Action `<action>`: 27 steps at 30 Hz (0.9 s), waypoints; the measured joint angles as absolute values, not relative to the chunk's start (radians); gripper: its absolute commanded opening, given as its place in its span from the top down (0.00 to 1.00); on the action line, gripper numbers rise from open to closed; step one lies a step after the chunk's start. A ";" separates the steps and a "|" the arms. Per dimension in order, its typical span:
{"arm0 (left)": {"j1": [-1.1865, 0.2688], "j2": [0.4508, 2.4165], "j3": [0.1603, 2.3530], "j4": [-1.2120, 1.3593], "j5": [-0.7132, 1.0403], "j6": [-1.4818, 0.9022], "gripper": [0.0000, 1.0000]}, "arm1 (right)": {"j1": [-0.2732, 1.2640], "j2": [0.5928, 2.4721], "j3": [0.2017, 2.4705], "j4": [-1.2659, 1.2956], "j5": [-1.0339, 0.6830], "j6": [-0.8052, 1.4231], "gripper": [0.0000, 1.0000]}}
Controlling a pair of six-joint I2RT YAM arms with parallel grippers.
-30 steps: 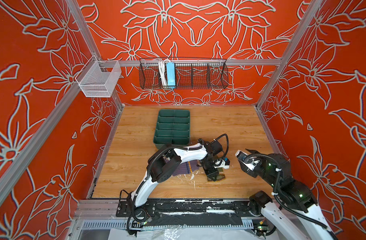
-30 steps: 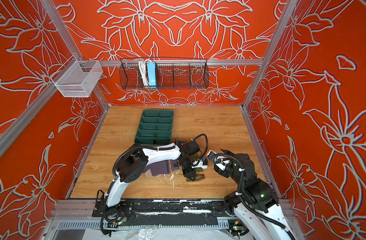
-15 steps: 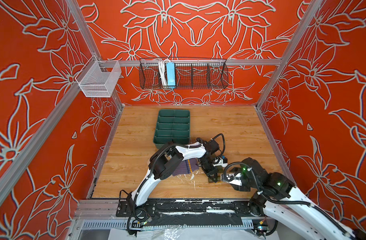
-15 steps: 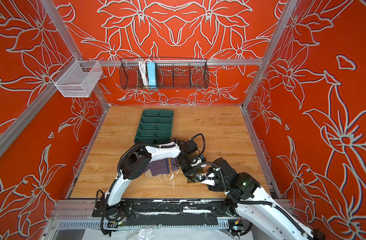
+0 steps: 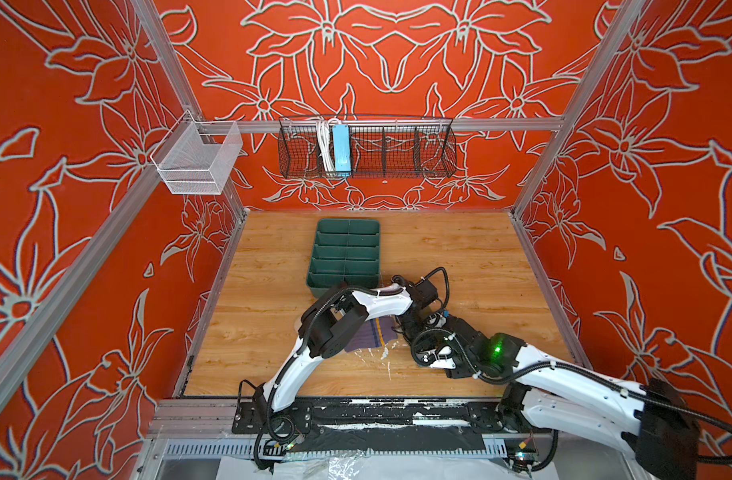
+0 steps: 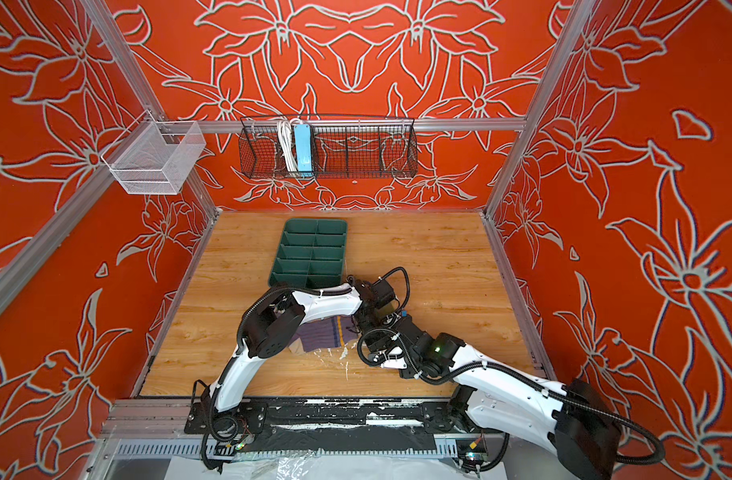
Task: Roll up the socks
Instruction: 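Grasp the roll with the right gripper while the left gripper releases and withdraws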
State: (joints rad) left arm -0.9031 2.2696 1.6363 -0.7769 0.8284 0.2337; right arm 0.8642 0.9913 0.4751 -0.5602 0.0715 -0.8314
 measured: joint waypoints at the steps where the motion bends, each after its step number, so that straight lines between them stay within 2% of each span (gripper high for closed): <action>1: -0.903 2.270 1.636 -0.776 0.829 0.234 1.00 | 0.865 1.015 0.473 -0.545 0.073 -0.835 0.48; 4: -0.902 2.270 1.636 -0.776 0.830 0.232 1.00 | 0.865 1.047 0.460 -0.517 0.078 -0.842 0.61; 7: -0.902 2.270 1.636 -0.776 0.830 0.229 1.00 | 0.870 1.047 0.442 -0.501 0.078 -0.853 0.92; 9: -0.899 2.263 1.622 -0.761 0.834 0.219 1.00 | 0.879 1.039 0.434 -0.496 0.082 -0.863 1.00; 10: -0.894 2.253 1.607 -0.747 0.836 0.212 1.00 | 0.883 1.034 0.431 -0.493 0.083 -0.867 1.00; 12: -0.888 2.231 1.576 -0.719 0.831 0.199 0.91 | 0.892 1.031 0.427 -0.482 0.083 -0.873 1.00; 15: -0.881 2.190 1.537 -0.694 0.804 0.179 0.64 | 0.899 1.039 0.425 -0.461 0.082 -0.875 1.00; 18: -0.867 2.117 1.474 -0.661 0.747 0.152 0.49 | 0.902 1.044 0.426 -0.458 0.078 -0.868 1.00; 22: -0.830 1.919 1.323 -0.592 0.617 0.126 0.41 | 0.903 1.068 0.445 -0.468 0.059 -0.840 1.00; 27: -0.798 1.510 1.106 -0.443 0.323 0.105 0.33 | 0.901 1.139 0.505 -0.502 -0.039 -0.770 1.00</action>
